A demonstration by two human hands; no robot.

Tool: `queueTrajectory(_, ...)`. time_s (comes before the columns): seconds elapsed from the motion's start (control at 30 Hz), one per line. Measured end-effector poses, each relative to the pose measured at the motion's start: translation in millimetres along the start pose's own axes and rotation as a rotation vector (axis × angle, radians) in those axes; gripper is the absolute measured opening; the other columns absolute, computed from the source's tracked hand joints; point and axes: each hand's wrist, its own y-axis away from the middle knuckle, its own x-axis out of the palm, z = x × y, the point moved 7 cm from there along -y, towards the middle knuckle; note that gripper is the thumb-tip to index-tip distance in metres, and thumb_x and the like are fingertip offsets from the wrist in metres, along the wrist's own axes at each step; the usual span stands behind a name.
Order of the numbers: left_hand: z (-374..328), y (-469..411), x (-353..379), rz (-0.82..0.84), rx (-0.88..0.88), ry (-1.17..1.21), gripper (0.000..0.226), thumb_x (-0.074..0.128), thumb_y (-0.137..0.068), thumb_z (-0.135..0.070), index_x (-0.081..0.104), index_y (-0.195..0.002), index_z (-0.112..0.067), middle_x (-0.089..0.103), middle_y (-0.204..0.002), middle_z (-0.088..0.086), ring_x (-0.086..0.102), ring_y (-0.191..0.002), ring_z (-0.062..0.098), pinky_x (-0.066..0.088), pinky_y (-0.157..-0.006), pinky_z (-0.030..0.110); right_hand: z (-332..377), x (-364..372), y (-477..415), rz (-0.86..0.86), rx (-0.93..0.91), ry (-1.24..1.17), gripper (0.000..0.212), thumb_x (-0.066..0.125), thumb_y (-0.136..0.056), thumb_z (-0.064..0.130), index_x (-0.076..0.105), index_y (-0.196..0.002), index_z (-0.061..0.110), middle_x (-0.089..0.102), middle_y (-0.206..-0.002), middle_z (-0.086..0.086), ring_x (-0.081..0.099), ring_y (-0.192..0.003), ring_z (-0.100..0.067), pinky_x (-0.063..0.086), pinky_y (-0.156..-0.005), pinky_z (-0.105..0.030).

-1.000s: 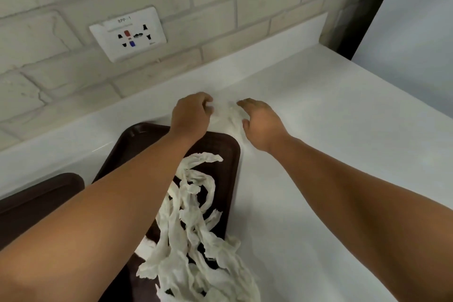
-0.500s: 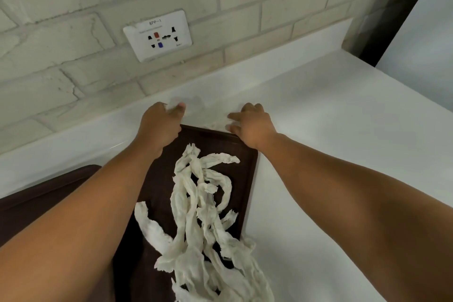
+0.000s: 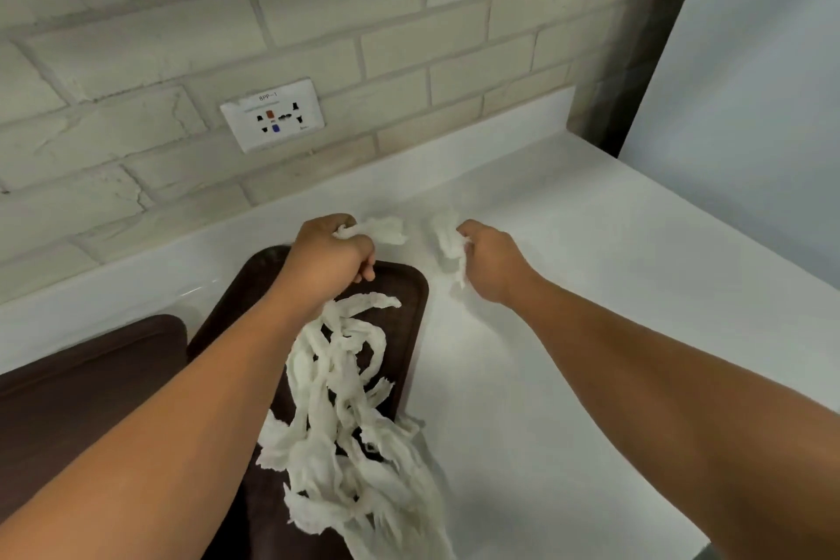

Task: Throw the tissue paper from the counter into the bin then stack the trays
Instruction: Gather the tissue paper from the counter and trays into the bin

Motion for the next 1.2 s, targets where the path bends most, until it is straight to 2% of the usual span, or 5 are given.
queueTrajectory(0.27, -74, 55, 123, 0.187, 0.143, -0.007, 0.043, 0.067, -0.085, -0.048, 0.056, -0.070, -0.009, 0.066, -0.059, 0.008, 0.053, -0.053, 0.019, 0.043, -0.058, 0.028, -50, -109, 108, -0.153, 0.134, -0.207, 0.030, 0.048, -0.096, 0.026, 0.045, -0.070, 0.012, 0.049, -0.068, 0.000, 0.045, -0.062, -0.017, 0.034, -0.056, -0.027)
queueTrajectory(0.47, -129, 110, 240, 0.426, 0.193, 0.021, 0.024, 0.061, -0.094, -0.014, 0.049, -0.074, -0.013, 0.072, -0.083, 0.015, 0.073, -0.072, 0.034, 0.057, -0.071, 0.041, -123, -199, 199, -0.249, 0.194, -0.020, 0.029, 0.046, -0.100, 0.030, 0.046, -0.077, 0.012, 0.053, -0.075, -0.003, 0.049, -0.070, -0.021, 0.033, -0.054, -0.023)
queueTrajectory(0.7, -160, 193, 378, 0.552, 0.296, -0.119, 0.013, 0.051, -0.101, -0.025, 0.063, -0.105, -0.023, 0.067, -0.085, 0.005, 0.062, -0.062, 0.015, 0.056, -0.064, 0.027, -227, -281, 313, -0.343, 0.368, -0.122, 0.008, 0.041, -0.097, 0.013, 0.047, -0.099, 0.017, 0.056, -0.088, -0.008, 0.052, -0.068, -0.022, 0.040, -0.050, -0.025)
queueTrajectory(0.9, -148, 251, 471, 0.528, 0.280, -0.240, 0.064, 0.045, -0.089, -0.071, 0.062, -0.080, -0.009, 0.058, -0.075, 0.010, 0.058, -0.069, 0.025, 0.050, -0.069, 0.033, -299, -306, 386, -0.315, 0.399, -0.166, 0.027, 0.043, -0.102, 0.027, 0.058, -0.084, 0.013, 0.061, -0.081, -0.005, 0.053, -0.067, -0.019, 0.043, -0.059, -0.027)
queueTrajectory(1.2, -78, 309, 550, 0.502, 0.199, -0.387, 0.066, 0.038, -0.100, -0.053, 0.030, -0.048, -0.014, 0.036, -0.047, 0.001, 0.035, -0.045, 0.017, 0.027, -0.051, 0.033, -393, -275, 458, -0.220, 0.561, -0.019, 0.060, 0.038, -0.103, 0.040, 0.029, -0.051, 0.012, 0.035, -0.050, -0.003, 0.035, -0.048, -0.016, 0.026, -0.054, -0.032)
